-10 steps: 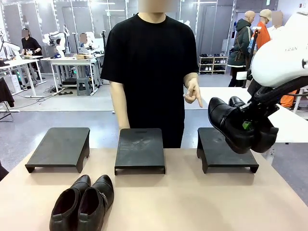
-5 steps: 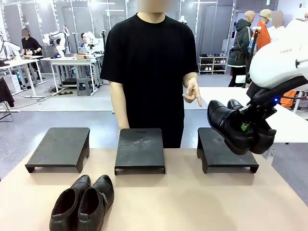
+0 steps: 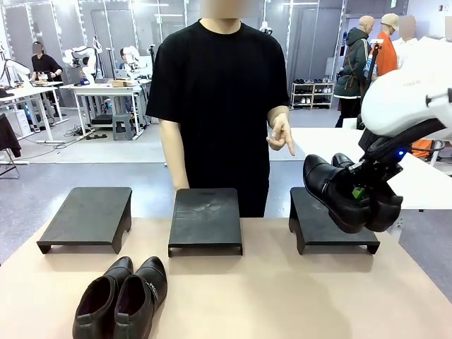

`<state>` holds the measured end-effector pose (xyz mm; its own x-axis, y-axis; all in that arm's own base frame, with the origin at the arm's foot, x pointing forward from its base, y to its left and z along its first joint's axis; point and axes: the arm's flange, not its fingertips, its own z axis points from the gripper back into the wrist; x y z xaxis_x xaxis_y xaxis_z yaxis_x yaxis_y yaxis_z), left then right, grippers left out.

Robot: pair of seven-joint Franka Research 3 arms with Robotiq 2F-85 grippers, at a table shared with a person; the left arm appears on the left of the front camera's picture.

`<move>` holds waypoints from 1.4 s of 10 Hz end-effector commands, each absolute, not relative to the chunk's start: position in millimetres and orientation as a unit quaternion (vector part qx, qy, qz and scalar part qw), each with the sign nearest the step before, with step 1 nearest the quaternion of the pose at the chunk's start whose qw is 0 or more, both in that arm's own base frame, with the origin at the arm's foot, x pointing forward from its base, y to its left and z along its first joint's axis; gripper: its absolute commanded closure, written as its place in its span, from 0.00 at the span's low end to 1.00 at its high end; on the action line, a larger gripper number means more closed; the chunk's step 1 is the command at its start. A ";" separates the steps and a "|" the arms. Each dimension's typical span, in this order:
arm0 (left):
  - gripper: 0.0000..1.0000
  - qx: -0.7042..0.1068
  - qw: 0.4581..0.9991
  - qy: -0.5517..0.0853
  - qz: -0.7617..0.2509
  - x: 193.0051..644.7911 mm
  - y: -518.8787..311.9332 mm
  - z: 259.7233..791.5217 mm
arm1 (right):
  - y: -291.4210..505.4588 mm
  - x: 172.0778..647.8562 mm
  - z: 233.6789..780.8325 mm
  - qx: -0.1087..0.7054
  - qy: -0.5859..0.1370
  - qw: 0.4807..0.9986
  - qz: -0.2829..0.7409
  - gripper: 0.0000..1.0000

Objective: Place the shoes on the stand as instructed by the person.
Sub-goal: Pick up one pair of Shoes and place it on the Shoes Stand indicated by the person.

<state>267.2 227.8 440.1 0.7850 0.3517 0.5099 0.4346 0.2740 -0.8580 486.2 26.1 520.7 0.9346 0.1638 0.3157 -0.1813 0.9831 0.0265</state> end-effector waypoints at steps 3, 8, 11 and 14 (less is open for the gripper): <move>0.00 -0.603 0.728 -0.323 -0.038 264.7 229.5 441.1 | 27.6 515.6 508.1 0.015 -0.208 0.975 0.081 0.93; 0.00 -0.603 0.728 -0.323 -0.038 264.7 229.5 441.1 | 26.3 555.5 487.1 0.014 -0.216 0.972 0.090 0.93; 0.00 -0.603 0.728 -0.323 -0.038 264.7 229.5 441.1 | 25.2 575.7 473.5 0.013 -0.205 0.975 0.086 0.93; 0.00 -0.603 0.728 -0.323 -0.038 264.7 229.5 441.1 | 24.6 586.3 457.3 0.015 -0.208 0.975 0.075 0.93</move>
